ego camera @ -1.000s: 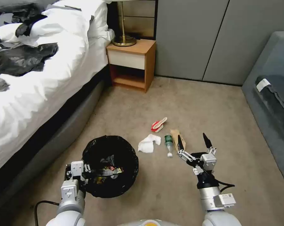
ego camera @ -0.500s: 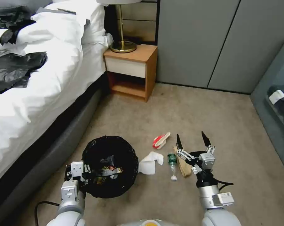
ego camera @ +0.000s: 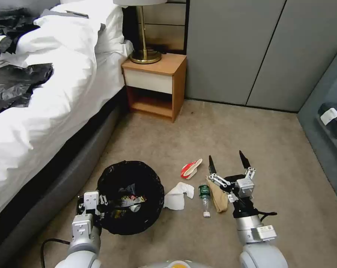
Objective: Pick up the trash bin, then pick up the garbage from the floor and place it into the trash bin.
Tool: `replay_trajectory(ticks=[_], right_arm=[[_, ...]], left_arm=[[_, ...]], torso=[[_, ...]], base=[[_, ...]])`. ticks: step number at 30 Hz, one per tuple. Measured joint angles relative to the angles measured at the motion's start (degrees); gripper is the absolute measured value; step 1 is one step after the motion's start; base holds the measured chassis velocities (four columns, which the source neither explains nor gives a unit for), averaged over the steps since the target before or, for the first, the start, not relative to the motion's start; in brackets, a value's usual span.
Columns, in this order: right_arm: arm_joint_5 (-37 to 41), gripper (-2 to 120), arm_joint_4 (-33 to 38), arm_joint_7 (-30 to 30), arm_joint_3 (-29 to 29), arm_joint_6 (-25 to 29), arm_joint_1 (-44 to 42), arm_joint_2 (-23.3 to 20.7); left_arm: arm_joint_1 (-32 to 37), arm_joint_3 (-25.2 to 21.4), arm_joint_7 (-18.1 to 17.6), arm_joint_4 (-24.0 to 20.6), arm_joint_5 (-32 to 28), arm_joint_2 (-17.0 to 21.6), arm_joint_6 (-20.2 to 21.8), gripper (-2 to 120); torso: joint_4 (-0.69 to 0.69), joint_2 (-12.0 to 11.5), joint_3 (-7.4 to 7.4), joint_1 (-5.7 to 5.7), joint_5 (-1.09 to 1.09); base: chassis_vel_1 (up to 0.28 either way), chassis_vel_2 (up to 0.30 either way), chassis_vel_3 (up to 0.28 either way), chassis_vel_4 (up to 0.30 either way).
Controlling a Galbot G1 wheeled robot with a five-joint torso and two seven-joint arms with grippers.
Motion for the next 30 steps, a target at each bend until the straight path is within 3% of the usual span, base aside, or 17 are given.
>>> replay_trajectory(ticks=[7,13,21,30], right_arm=[[0.3,100,1.2,1.2,-0.3,-3.5,1.5,-0.7],[3.8,100,3.4,4.7,-1.9,-13.0,4.1,-2.4],[7.3,100,2.5,5.4,-3.2,-21.7,6.5,-3.7],[15.1,100,0.1,4.5,-3.4,-36.8,9.7,-5.9]], left_arm=[[0.0,0.0,0.0,-0.1,0.0,0.0,0.0,1],[0.2,-0.1,0.0,-0.1,0.1,0.0,-0.1,1],[-0.1,-0.1,-0.1,0.0,0.1,0.1,0.0,1],[-0.6,-0.1,-0.1,0.4,0.2,0.2,0.5,1]], torso=[[0.00,0.0,0.00,0.00,0.00],[0.00,0.0,0.00,0.00,0.00],[0.00,0.0,0.00,0.00,0.00],[0.00,0.0,0.00,0.00,0.00]], base=[[0.000,0.000,0.000,0.000],[0.000,0.000,0.000,0.000],[0.000,0.000,0.000,0.000],[0.000,0.000,0.000,0.000]])
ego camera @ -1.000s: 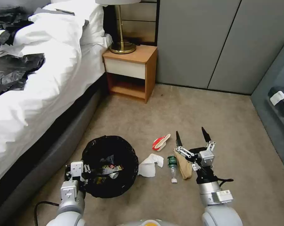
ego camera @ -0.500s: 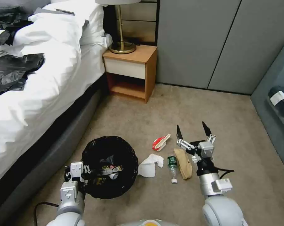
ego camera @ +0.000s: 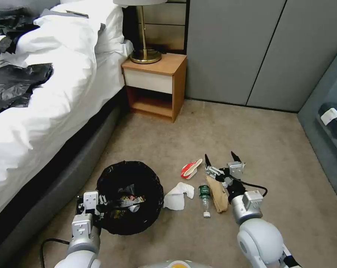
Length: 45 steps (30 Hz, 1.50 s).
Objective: Pick up the trash bin, then pick up the garbage from the floor and place it into the trash bin.
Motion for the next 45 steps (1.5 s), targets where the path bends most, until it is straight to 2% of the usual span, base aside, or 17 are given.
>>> replay_trajectory(ticks=[1,2,5,9,22,33,45], right_arm=[[0.4,100,-0.7,-0.6,0.1,-2.5,0.6,-0.3],[0.4,100,-0.7,-0.6,0.1,-2.5,0.6,-0.3],[1.1,100,-4.4,-1.1,-0.3,-6.9,2.2,-0.6],[1.9,100,-8.3,-2.1,-0.9,-7.9,3.1,-0.6],[2.4,100,-16.7,-6.5,-1.5,-7.6,5.0,0.3],[3.4,100,-30.9,-9.1,-4.2,-7.6,12.0,2.2],[3.3,100,-42.8,-10.5,-5.9,-7.4,20.2,4.5]], left_arm=[[0.0,0.0,0.0,0.0,0.0,0.0,0.0,1],[0.0,0.0,0.0,0.0,0.0,0.0,0.0,1],[0.0,0.1,0.0,0.1,0.0,0.0,0.0,1],[0.1,0.0,0.0,0.2,0.0,0.0,0.0,1],[0.2,0.2,0.0,0.3,0.0,0.0,-0.1,1],[-0.1,0.7,0.0,1.3,0.6,-0.2,-0.1,1],[-0.2,0.7,-0.1,2.1,1.2,-0.6,-0.1,1]], torso=[[0.01,0.0,0.00,0.00,0.00],[0.01,0.0,0.00,0.00,0.00],[0.00,0.0,0.00,0.00,0.00],[0.01,0.0,0.00,0.00,0.00],[0.00,0.0,0.00,0.00,0.00],[0.00,0.0,0.00,0.00,0.00],[0.01,0.0,0.00,0.00,-0.01]], base=[[0.000,0.000,0.000,0.000],[0.000,0.000,0.000,0.000],[0.000,0.000,0.000,0.000],[0.000,0.000,0.000,0.000],[0.000,0.000,0.000,0.000],[0.000,0.000,0.000,0.000],[0.000,0.000,0.000,0.000]])
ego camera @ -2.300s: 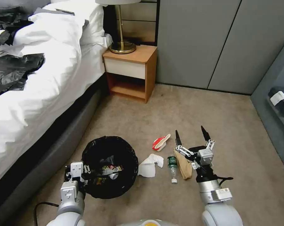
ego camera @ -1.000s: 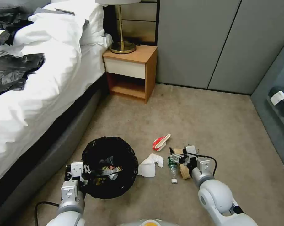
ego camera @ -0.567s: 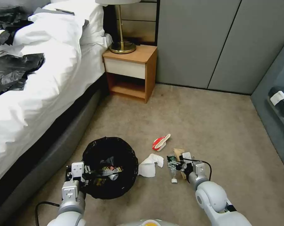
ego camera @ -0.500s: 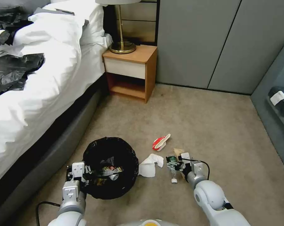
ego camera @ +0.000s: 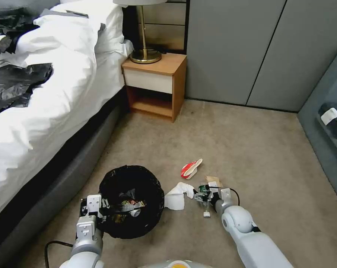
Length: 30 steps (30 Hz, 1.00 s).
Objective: Pick up the trash bin, then pick up the garbage from the floor and place it into the trash bin.
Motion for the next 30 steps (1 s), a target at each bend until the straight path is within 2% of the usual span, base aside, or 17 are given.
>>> replay_trajectory(ticks=[3,5,9,12,13,16,17,19,26,30], right_arm=[[-1.0,100,-3.3,-0.2,0.0,1.0,1.2,0.7],[-1.7,92,-5.5,-0.5,0.1,1.8,1.5,1.2],[-2.6,84,-6.9,-0.8,0.2,2.7,1.4,1.5],[-3.5,69,-8.4,-1.2,0.6,3.7,0.9,1.8],[-3.5,69,-8.4,-1.2,0.6,3.7,0.9,1.8],[-3.9,54,-9.1,-1.4,0.9,4.4,0.8,1.8],[-3.9,54,-9.1,-1.4,0.9,4.4,0.8,1.8],[-4.1,41,-9.2,-1.4,1.1,4.7,0.7,2.0],[-4.2,27,-8.9,-1.2,1.2,5.4,0.3,2.1],[-4.2,25,-7.3,-0.2,1.1,6.0,-0.3,1.6]], left_arm=[[-0.2,0.0,0.0,0.1,0.0,0.0,0.1,1],[-0.2,0.0,0.0,0.1,0.0,0.0,0.1,1],[-0.2,-0.1,-0.1,0.1,0.0,0.0,0.1,1],[-0.1,-0.1,-0.1,0.1,0.0,0.0,0.1,1],[-0.1,-0.1,-0.1,0.1,0.0,0.0,0.1,1],[0.1,-0.1,-0.1,0.1,0.0,0.0,0.1,1],[0.1,-0.1,-0.1,0.1,0.0,0.0,0.1,1],[0.2,-0.1,-0.1,-0.1,0.0,0.0,0.1,1],[0.5,-0.1,-0.2,-0.8,0.0,0.1,0.1,1],[0.5,-0.1,-0.2,-0.9,-0.1,0.2,0.1,1]], torso=[[-0.01,0.0,0.00,0.00,0.00],[-0.01,0.0,0.00,0.00,0.00],[0.00,0.0,0.00,0.00,0.00],[-0.01,0.0,0.00,0.00,0.00],[-0.01,0.0,0.00,0.00,0.00],[-0.02,0.0,-0.01,-0.01,-0.02],[-0.02,0.0,-0.01,-0.01,-0.02],[-0.02,0.0,-0.01,0.00,-0.02],[-0.01,0.0,-0.01,0.00,0.02],[0.01,0.0,0.00,0.00,0.05]], base=[[0.000,0.000,0.000,0.000],[0.000,0.000,0.000,0.000],[0.000,0.000,0.000,0.000],[0.000,0.000,0.000,0.000],[0.000,0.000,0.000,0.000],[0.000,0.000,0.000,0.000],[0.000,0.000,0.000,0.000],[0.000,0.000,0.000,0.000],[0.000,0.000,0.000,0.000],[0.000,0.000,0.000,0.000]])
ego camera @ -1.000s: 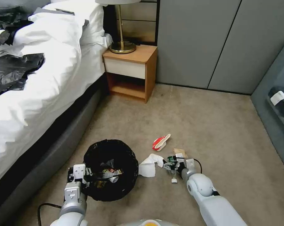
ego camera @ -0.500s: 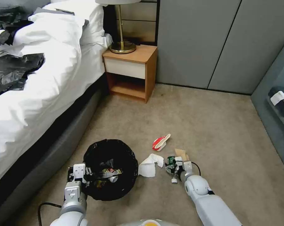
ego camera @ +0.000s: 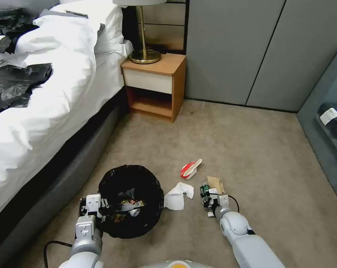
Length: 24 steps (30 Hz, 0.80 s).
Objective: Pick up the trash bin, then pick up the garbage from the floor and place it into the trash bin.
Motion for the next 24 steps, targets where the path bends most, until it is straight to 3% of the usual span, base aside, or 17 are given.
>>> replay_trajectory(ticks=[9,11,12,15,16,18,24], right_arm=[[-1.6,25,10.8,1.5,0.2,4.9,-3.0,-2.1],[-3.9,25,21.5,1.5,0.2,8.4,-6.3,-3.1],[-3.9,25,21.5,1.5,0.2,8.4,-6.3,-3.1],[-4.2,25,35.5,-3.7,-1.2,16.5,-9.5,-3.6],[-4.2,25,35.5,-3.7,-1.2,16.5,-9.5,-3.6],[-3.9,25,41.7,-9.0,-3.3,22.3,-10.8,-4.0],[-3.4,25,48.1,-13.7,-8.6,27.6,-12.5,-5.2]], left_arm=[[-0.8,0.0,0.1,0.1,0.1,0.9,0.4,1],[-1.0,0.4,0.1,0.4,0.1,0.8,0.5,1],[-1.0,0.4,0.1,0.4,0.1,0.8,0.5,1],[-1.1,0.7,0.2,0.5,0.3,0.7,0.7,1],[-1.1,0.7,0.2,0.5,0.3,0.7,0.7,1],[-1.0,1.0,0.2,0.5,0.4,0.6,0.7,1],[-0.7,1.8,0.3,0.7,0.7,0.5,0.7,1]], torso=[[-0.02,0.0,0.00,0.00,-0.05],[-0.03,0.0,0.00,0.00,-0.04],[-0.03,0.0,0.00,0.00,-0.04],[-0.02,0.0,-0.01,0.00,-0.05],[-0.02,0.0,-0.01,0.00,-0.05],[-0.01,0.0,-0.01,0.00,-0.05],[-0.02,0.0,-0.01,0.00,-0.05]], base=[[0.000,0.000,0.000,0.000],[0.000,0.000,0.000,0.000],[0.000,0.000,0.000,0.000],[0.000,0.000,0.000,0.000],[0.000,0.000,0.000,0.000],[0.000,0.000,0.000,0.000],[0.000,0.000,0.000,0.000]])
